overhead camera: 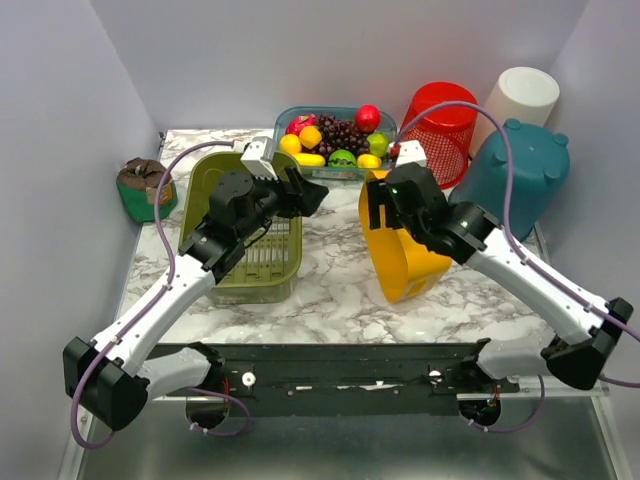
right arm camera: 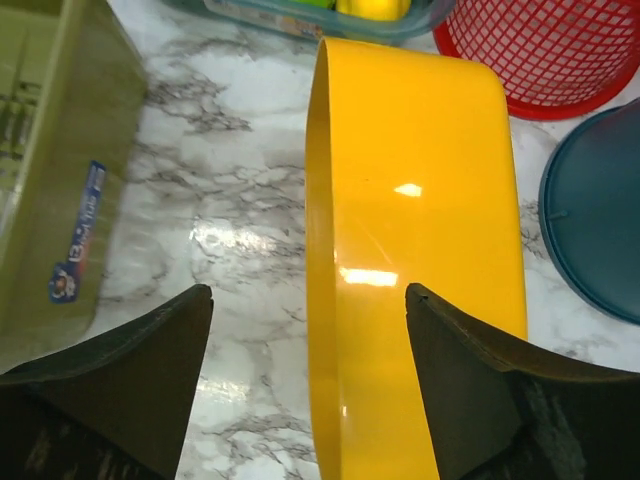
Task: Turn the large container upside down
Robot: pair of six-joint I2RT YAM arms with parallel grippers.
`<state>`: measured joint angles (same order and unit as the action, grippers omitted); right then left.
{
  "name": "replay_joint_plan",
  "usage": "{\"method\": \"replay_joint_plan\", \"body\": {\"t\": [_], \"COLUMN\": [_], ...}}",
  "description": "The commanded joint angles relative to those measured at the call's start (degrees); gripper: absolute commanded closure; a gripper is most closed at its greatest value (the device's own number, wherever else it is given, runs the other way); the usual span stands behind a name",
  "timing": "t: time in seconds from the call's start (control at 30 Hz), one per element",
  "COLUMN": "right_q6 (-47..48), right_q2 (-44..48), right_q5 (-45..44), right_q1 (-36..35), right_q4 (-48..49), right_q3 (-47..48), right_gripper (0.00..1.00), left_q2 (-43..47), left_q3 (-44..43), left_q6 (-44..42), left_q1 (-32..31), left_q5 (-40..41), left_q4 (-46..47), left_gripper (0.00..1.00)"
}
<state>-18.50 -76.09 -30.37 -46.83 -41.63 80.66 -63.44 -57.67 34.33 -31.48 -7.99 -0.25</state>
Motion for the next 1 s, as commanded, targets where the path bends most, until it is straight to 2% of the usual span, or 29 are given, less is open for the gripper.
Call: {"method": "replay_joint_plan", "body": {"t": [0.0, 0.13, 0.2, 0.23, 0.3, 0.4, 0.7, 0.83, 0.97], "right_q6": [-5.6, -9.3, -8.4, -8.7, -9.4, -9.9, -13.0, -14.2, -14.5], "right_q2": [6.4, 12.4, 16.3, 17.0, 18.4, 19.1, 20.8, 19.5, 17.4], "right_q5": [-1.2, 10.1, 14.1, 20.5, 25.3, 28.4, 48.5, 54.3, 57.9], "right_q1": [3.3, 16.3, 22.5, 25.1, 29.9, 32.4, 45.4, 45.9, 45.9], "right_q4": [3.0, 3.7, 7.8, 9.7, 11.6, 13.2, 28.2, 34.7, 36.5], "right_q3": [-4.9, -11.7, -15.6, -18.5, -21.1, -24.7, -38.3, -40.9, -41.9], "right_gripper": [0.12, 0.11, 0.08, 0.08, 0.06, 0.03, 0.01, 0.00, 0.00], "left_q2": [-1.4, -5.1, -7.2, -7.9, -10.2, -12.8, -22.1, -26.1, -32.1], "left_q3": [-3.3, -6.4, -8.5, -9.1, -10.8, -11.8, -16.0, -17.4, -20.0], "left_q6": [1.9, 1.7, 0.8, 0.7, 0.5, 1.2, 3.7, 5.0, 5.8], "left_q1": [0.1, -3.2, -5.2, -6.4, -9.5, -12.3, -17.2, -17.4, -17.5], "left_q5": [-0.5, -0.5, 1.0, 1.8, 3.4, 2.9, 2.1, 1.0, 0.4], "left_q4": [-2.1, -5.1, -7.0, -7.4, -8.5, -8.5, -9.5, -8.0, -7.2], "left_gripper": [0.20, 0.21, 0.19, 0.18, 0.14, 0.05, 0.01, 0.01, 0.01]}}
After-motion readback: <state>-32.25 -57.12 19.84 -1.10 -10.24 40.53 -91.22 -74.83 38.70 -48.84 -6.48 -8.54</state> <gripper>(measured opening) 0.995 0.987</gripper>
